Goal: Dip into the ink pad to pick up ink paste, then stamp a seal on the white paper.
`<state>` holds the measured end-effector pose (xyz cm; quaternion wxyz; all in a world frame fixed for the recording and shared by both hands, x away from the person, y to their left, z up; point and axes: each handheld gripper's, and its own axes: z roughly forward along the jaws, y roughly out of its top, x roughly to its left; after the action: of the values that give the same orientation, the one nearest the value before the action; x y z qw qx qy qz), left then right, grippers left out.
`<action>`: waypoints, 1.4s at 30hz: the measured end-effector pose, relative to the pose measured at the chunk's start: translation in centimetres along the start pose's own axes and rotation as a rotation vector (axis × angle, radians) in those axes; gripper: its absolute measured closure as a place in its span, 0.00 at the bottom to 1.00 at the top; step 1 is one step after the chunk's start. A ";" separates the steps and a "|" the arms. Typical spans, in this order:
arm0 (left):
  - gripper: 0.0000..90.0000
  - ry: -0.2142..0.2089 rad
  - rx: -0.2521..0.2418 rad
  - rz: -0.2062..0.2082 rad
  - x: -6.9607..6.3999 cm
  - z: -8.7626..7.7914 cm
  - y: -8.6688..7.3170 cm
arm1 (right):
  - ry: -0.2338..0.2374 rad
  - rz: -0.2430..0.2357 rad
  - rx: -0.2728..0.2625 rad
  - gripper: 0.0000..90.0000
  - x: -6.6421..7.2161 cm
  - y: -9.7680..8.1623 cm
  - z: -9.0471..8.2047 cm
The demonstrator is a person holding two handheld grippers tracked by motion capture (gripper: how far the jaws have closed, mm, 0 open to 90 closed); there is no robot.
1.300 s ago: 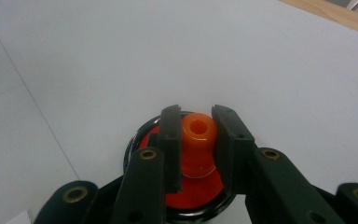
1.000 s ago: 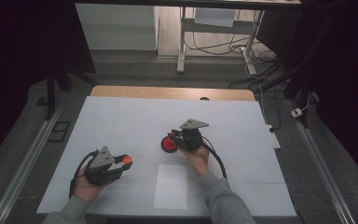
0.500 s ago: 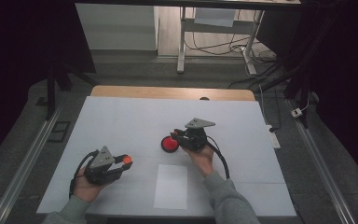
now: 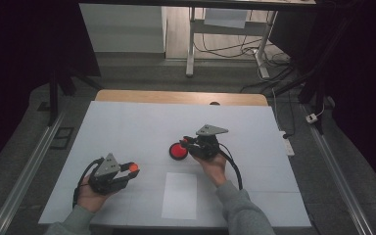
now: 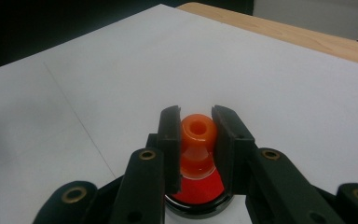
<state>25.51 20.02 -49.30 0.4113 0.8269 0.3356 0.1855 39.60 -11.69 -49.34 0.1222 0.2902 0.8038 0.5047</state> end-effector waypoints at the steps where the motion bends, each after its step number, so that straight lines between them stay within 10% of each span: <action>1: 0.72 -0.001 0.001 0.000 0.0 0.0 0.0 | 0.003 -0.002 0.006 0.81 0.0 0.0 -0.1; 42: 0.72 0.002 0.009 0.001 0.1 0.2 0.0 | 0.049 -0.015 -0.033 0.81 0.9 -0.9 -4.5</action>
<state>25.68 19.95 -49.44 0.4070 0.8290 0.3362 0.1850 36.33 -14.75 -48.00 0.1108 0.2698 0.8002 0.5240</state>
